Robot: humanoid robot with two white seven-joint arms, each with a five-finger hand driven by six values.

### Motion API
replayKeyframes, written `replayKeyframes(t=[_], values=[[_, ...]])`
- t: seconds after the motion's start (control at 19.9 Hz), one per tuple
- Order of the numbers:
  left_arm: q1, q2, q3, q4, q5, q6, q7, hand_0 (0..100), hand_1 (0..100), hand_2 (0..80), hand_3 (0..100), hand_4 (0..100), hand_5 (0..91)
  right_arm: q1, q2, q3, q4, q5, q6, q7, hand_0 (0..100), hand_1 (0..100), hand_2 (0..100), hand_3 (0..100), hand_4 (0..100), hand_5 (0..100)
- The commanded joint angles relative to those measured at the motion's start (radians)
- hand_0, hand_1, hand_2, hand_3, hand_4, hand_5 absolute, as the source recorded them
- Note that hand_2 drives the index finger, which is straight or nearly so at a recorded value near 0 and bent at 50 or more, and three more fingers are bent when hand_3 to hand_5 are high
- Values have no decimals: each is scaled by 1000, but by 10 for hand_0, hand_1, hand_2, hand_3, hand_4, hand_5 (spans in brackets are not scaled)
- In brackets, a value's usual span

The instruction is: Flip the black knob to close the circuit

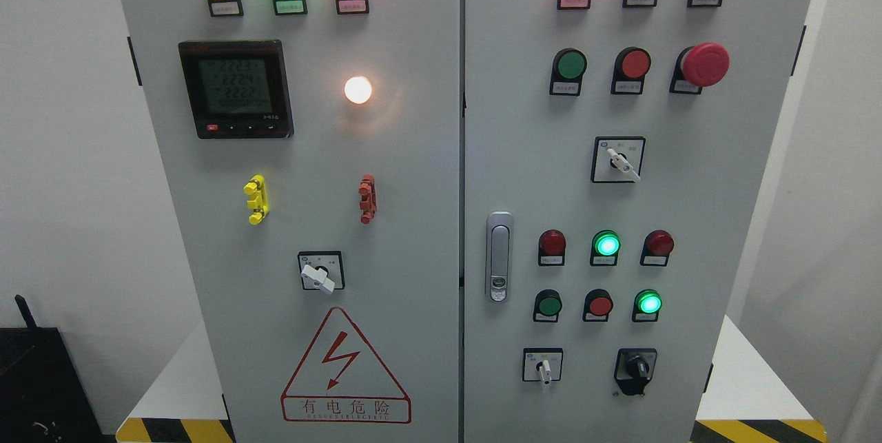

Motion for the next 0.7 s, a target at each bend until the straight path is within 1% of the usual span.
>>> replayKeyframes(t=[0.0,0.05,0.1,0.15,0.2,0.3,0.35,0.4,0.45,0.55,0.65], values=[[0,1,11,0,8,-1,1,0,0,0,50,23,0,-70,-32,-112,-220,356,116,11,0,287,805,1000,799,773],[0,0,11,0,8,-1,1,0,0,0,50,23,0,-80,-38,-112,-232,393,153,31,0,275,817,1000,801,777],[0,0,11,0,8,-1,1,0,0,0,50,23,0,-100,-41,-108,-246,437,188,64,0,251,830,1000,795,782],[0,0,11,0,8,-1,1,0,0,0,50,23,0,-119,-44,-106,-249,468,208,94,0,235,838,1000,794,793],[0,1,12,0,8,-1,1,0,0,0,51,22,0,-136,-46,-105,-249,485,214,114,0,187,849,1000,806,819],[0,0,11,0,8,-1,1,0,0,0,51,22,0,-166,-49,-97,-249,525,222,134,0,140,854,1000,806,819],[0,0,11,0,8,-1,1,0,0,1,51,22,0,-179,-49,-85,-249,562,228,141,0,102,862,1000,809,820],[0,0,11,0,8,1,1,0,0,1,51,22,0,-195,-49,-60,-249,598,240,160,0,44,866,1000,811,822],[0,0,11,0,8,-1,1,0,0,0,51,22,0,-206,-49,-43,-249,615,247,174,0,16,868,1000,811,822],[0,0,11,0,8,-1,1,0,0,0,50,22,0,-244,-47,3,-246,661,257,200,0,0,877,1000,812,824],[0,1,11,0,8,-1,1,0,0,0,50,22,0,-277,-47,36,-237,698,289,220,0,0,882,1000,812,824]])
